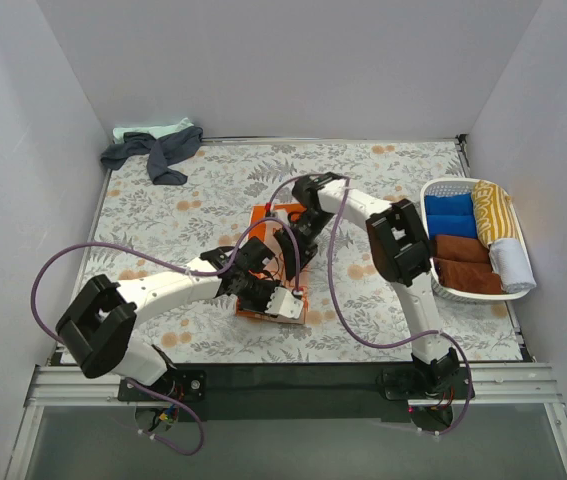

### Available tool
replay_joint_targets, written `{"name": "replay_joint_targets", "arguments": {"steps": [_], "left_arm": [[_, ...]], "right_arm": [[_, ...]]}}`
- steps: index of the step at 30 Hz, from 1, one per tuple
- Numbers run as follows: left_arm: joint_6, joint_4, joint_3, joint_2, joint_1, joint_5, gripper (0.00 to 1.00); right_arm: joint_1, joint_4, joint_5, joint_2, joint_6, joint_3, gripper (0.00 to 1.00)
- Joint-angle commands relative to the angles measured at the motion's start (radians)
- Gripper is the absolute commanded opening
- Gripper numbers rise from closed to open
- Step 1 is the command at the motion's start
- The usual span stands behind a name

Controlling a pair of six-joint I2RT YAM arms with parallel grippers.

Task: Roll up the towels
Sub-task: Roll the towel

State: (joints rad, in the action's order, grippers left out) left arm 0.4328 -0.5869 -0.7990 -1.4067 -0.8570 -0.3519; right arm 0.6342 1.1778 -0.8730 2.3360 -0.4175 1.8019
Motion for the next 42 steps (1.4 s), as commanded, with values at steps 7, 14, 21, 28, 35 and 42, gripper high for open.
{"name": "replay_joint_targets", "arguments": {"steps": [7, 14, 21, 28, 35, 42], "left_arm": [[0.024, -0.438, -0.241, -0.302, 0.197, -0.378, 0.00], [-0.005, -0.571, -0.416, -0.595, 0.263, -0.470, 0.00], [0.049, -0.666, -0.589, -0.822, 0.351, -0.530, 0.01], [0.129, -0.700, -0.608, -0.905, 0.381, -0.535, 0.02], [0.169, -0.737, -0.617, -0.942, 0.411, -0.555, 0.05], [0.185, -0.757, -0.663, -0.943, 0.426, -0.578, 0.09]], "right_arm": [[-0.169, -0.256, 0.384, -0.433, 0.005, -0.119, 0.62], [-0.170, -0.369, 0.368, -0.778, -0.072, -0.373, 0.83], [0.037, -0.492, 0.456, -0.903, -0.124, -0.598, 0.81], [0.241, -0.684, 0.528, -0.866, -0.138, -0.714, 0.72], [0.377, -0.925, 0.578, -0.842, -0.256, -0.883, 0.70], [0.392, -0.954, 0.565, -0.727, -0.291, -0.895, 0.45]]}}
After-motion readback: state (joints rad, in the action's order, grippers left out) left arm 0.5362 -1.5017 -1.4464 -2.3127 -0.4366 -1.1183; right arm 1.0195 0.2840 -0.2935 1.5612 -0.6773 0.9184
